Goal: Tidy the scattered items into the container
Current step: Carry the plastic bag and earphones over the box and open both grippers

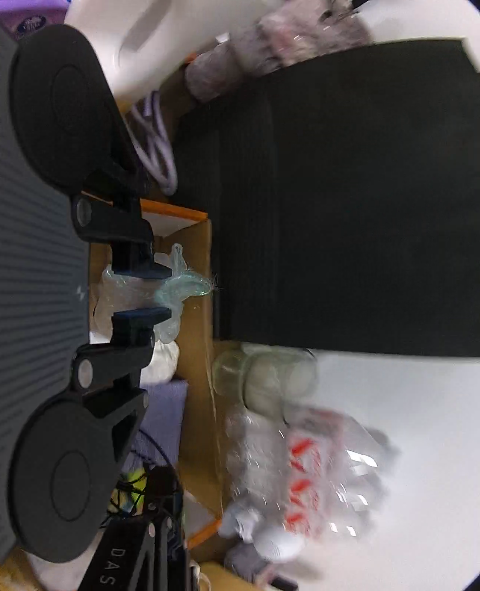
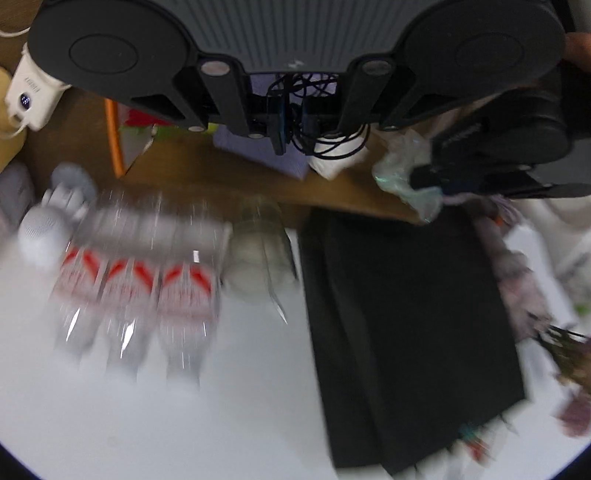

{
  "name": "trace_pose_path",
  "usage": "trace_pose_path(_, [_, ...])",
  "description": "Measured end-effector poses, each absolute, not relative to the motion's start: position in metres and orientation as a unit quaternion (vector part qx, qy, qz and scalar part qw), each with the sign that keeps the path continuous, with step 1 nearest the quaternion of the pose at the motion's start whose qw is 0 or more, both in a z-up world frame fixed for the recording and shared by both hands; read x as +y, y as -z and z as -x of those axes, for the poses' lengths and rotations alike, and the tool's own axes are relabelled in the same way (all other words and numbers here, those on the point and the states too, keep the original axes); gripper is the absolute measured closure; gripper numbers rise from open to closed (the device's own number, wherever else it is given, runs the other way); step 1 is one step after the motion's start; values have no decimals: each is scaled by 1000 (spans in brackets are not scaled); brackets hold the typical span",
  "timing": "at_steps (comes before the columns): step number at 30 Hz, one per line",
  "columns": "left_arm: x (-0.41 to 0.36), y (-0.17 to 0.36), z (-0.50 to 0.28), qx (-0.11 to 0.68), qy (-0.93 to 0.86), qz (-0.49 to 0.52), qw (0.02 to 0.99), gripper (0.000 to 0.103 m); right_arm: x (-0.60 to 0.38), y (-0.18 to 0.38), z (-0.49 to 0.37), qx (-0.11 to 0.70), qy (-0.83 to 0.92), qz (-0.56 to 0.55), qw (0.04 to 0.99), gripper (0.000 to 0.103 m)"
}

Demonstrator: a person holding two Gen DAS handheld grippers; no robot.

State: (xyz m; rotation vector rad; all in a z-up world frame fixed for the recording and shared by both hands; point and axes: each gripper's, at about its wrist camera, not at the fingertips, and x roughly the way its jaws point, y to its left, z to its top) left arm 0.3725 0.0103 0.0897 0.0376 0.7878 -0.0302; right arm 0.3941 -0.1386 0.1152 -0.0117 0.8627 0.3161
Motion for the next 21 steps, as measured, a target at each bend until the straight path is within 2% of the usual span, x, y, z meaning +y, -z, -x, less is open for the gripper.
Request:
trace_pose_path(1, [12, -86, -379, 392, 10, -13, 920, 84, -139, -109, -403, 429, -148, 3, 891, 94])
trace_pose_path(5, [17, -73, -397, 427, 10, -6, 904, 67, -139, -91, -431, 481, -132, 6, 867, 72])
trace_pose_path(7, [14, -73, -398, 434, 10, -20, 901, 61, -141, -88, -439, 497, -125, 1, 859, 66])
trace_pose_path(9, [12, -76, -400, 442, 12, -28, 896, 59, -145, -86, -446, 521, -111, -2, 846, 54])
trace_pose_path(10, [13, -79, -400, 444, 8, -25, 896, 56, -147, -87, -449, 532, -106, -5, 840, 53])
trace_pose_path(13, [13, -93, -403, 449, 0, -7, 893, 37, -159, -91, -450, 554, -94, -23, 827, 50])
trace_pose_path(17, [9, -118, -395, 459, 7, -4, 888, 25, -174, -116, -436, 557, -86, -40, 825, 40])
trace_pose_path(21, [7, -151, -374, 460, 3, 5, 888, 16, -180, -148, -415, 550, -81, -32, 831, 38])
